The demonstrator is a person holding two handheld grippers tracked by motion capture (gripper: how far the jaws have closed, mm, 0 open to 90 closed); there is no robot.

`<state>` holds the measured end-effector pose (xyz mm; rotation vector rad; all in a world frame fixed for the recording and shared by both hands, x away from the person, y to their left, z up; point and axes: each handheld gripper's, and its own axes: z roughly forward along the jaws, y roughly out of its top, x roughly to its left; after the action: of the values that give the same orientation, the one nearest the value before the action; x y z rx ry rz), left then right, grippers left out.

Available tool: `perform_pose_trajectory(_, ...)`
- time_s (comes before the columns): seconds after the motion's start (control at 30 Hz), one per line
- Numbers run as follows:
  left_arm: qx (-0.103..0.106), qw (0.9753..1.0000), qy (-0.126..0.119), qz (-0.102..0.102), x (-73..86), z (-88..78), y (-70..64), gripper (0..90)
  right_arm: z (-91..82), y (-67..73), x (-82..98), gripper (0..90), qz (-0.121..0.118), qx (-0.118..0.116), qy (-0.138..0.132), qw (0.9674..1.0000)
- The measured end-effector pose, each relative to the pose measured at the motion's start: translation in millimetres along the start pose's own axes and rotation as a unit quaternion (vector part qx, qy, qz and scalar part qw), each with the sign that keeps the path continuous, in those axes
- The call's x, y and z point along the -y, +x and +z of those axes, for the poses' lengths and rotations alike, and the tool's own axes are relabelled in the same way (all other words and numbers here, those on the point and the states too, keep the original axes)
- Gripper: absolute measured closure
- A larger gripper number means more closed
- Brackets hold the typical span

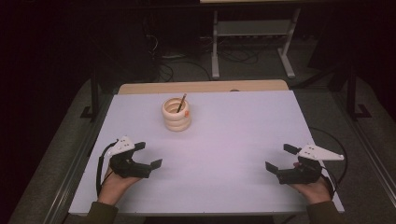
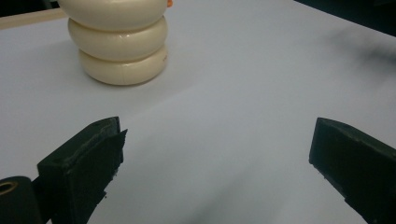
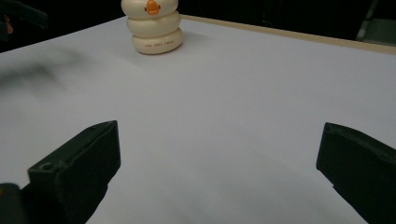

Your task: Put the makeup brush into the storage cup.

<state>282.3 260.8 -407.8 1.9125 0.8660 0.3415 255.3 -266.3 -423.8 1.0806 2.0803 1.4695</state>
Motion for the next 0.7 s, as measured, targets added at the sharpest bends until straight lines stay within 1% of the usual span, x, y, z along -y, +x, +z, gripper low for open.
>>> perform_pose_trajectory(0.17,-0.003,1.0000,0.002,0.000,9.1,-2.9,-0.1,2.6,0.0,0.0,0.1,0.0,-0.001,0.000,0.001,1.0000)
perform_pose_trajectory(0.23,-0.002,1.0000,-0.001,-0.003,13.0,-4.3,-0.2,2.6,0.0,0.2,0.2,0.0,-0.001,0.000,0.001,1.0000)
perform_pose_trajectory(0.27,-0.004,1.0000,0.001,0.001,15.3,-5.4,-0.3,2.6,0.1,0.3,0.2,0.0,0.000,0.000,0.001,1.0000)
perform_pose_trajectory(0.3,-0.005,1.0000,0.000,-0.001,16.4,-5.5,-0.6,2.6,0.2,0.4,0.3,0.0,0.000,-0.001,0.002,1.0000)
perform_pose_trajectory(0.33,-0.004,1.0000,0.004,0.001,18.9,-7.1,0.0,2.6,0.2,0.4,0.3,0.0,0.000,-0.001,0.003,1.0000)
perform_pose_trajectory(0.37,-0.003,1.0000,0.004,-0.003,20.9,-7.8,0.1,2.6,0.3,0.4,0.3,0.0,0.000,-0.001,0.002,1.0000)
perform_pose_trajectory(0.4,-0.002,1.0000,0.003,-0.003,22.8,-8.6,0.9,2.6,0.4,0.5,0.3,0.0,0.000,-0.001,0.003,1.0000)
perform_pose_trajectory(0.5,0.000,1.0000,0.000,-0.007,26.2,-11.8,0.6,2.6,0.7,0.6,0.5,0.0,-0.002,-0.002,0.003,1.0000)
perform_pose_trajectory(0.57,-0.001,1.0000,-0.002,-0.003,27.6,-14.1,0.3,2.6,0.8,0.6,0.6,0.0,-0.003,-0.002,0.004,1.0000)
perform_pose_trajectory(0.63,0.000,1.0000,-0.004,-0.005,29.3,-15.7,-0.2,2.6,0.7,0.7,0.7,0.0,-0.004,-0.002,0.004,1.0000)
perform_pose_trajectory(0.7,0.000,1.0000,0.000,-0.006,30.1,-17.1,0.1,2.6,0.7,0.9,0.7,0.0,-0.003,-0.002,0.005,1.0000)
